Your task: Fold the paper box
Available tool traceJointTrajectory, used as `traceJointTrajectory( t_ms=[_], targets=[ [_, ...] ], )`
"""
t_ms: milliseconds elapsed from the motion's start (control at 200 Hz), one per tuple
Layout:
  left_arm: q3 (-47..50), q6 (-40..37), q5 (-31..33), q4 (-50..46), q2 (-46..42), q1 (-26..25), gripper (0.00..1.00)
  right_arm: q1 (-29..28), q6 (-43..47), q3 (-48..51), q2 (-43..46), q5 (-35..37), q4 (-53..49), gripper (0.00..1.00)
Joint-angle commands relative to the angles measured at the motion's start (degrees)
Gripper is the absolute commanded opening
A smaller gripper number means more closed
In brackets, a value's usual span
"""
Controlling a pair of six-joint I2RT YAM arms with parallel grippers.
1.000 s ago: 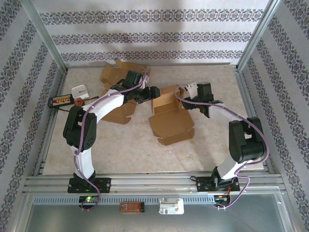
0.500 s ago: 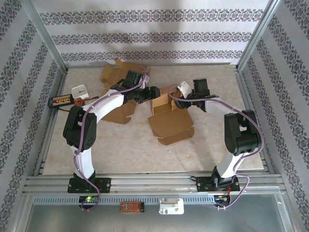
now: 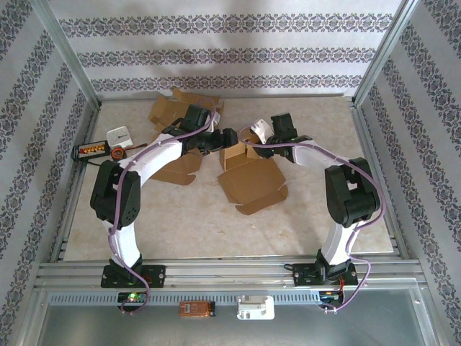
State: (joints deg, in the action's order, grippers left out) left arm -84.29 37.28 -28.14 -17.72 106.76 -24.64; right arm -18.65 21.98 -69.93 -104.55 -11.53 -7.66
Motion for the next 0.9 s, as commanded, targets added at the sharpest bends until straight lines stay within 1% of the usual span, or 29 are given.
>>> traceJointTrajectory(
  t_ms=[0,125,225,265,300,390,475,535,645,745,834,899],
  targets=[
    [0.5,-0.5,-1.8,2.5,-3.3,-0.6,0.83,-3.4,-7.2,-1.8,0.8,-0.2,-4.0,0.21],
    [2.3,1.8,-3.0,5.3,-4.2,-0.6,0.84,-5.0,-20.5,-0.1,2.7,0.7,-1.9,0.16],
    [3.7,3.0,-3.6,6.6,-4.6,-0.7,0.85,-6.6,-31.0,3.8,3.7,1.2,3.5,0.14],
    [4.2,3.2,-3.6,7.0,-4.7,-0.6,0.85,-7.4,-33.8,4.7,3.3,2.0,4.7,0.14],
    [4.6,3.4,-3.5,7.1,-4.8,-0.7,0.85,-8.1,-34.4,5.1,2.6,2.4,5.5,0.16],
    [5.0,3.4,-3.7,7.0,-4.4,-0.7,0.85,-9.7,-34.3,6.6,0.9,6.1,9.0,0.2],
    [5.0,3.5,-3.9,6.9,-4.1,-0.7,0.85,-10.0,-34.6,9.0,-0.3,6.9,16.1,0.25],
    [5.0,3.5,-3.8,6.9,-4.1,-0.7,0.86,-9.9,-34.8,9.7,-1.4,6.2,20.6,0.26],
    [4.9,3.4,-3.5,7.1,-4.0,-0.7,0.86,-9.6,-33.8,9.7,-4.4,1.6,26.5,0.27],
    [4.7,3.2,-3.5,6.6,-3.8,-0.6,0.86,-9.3,-34.5,9.1,-6.9,-0.1,29.5,0.25],
    [4.9,3.1,-3.4,6.6,-4.1,-0.7,0.86,-9.2,-35.6,8.6,-8.3,1.5,29.9,0.18],
    [5.0,3.0,-3.2,6.4,-4.4,-0.7,0.86,-9.3,-36.8,9.0,-8.3,3.2,29.8,0.17]
  ],
)
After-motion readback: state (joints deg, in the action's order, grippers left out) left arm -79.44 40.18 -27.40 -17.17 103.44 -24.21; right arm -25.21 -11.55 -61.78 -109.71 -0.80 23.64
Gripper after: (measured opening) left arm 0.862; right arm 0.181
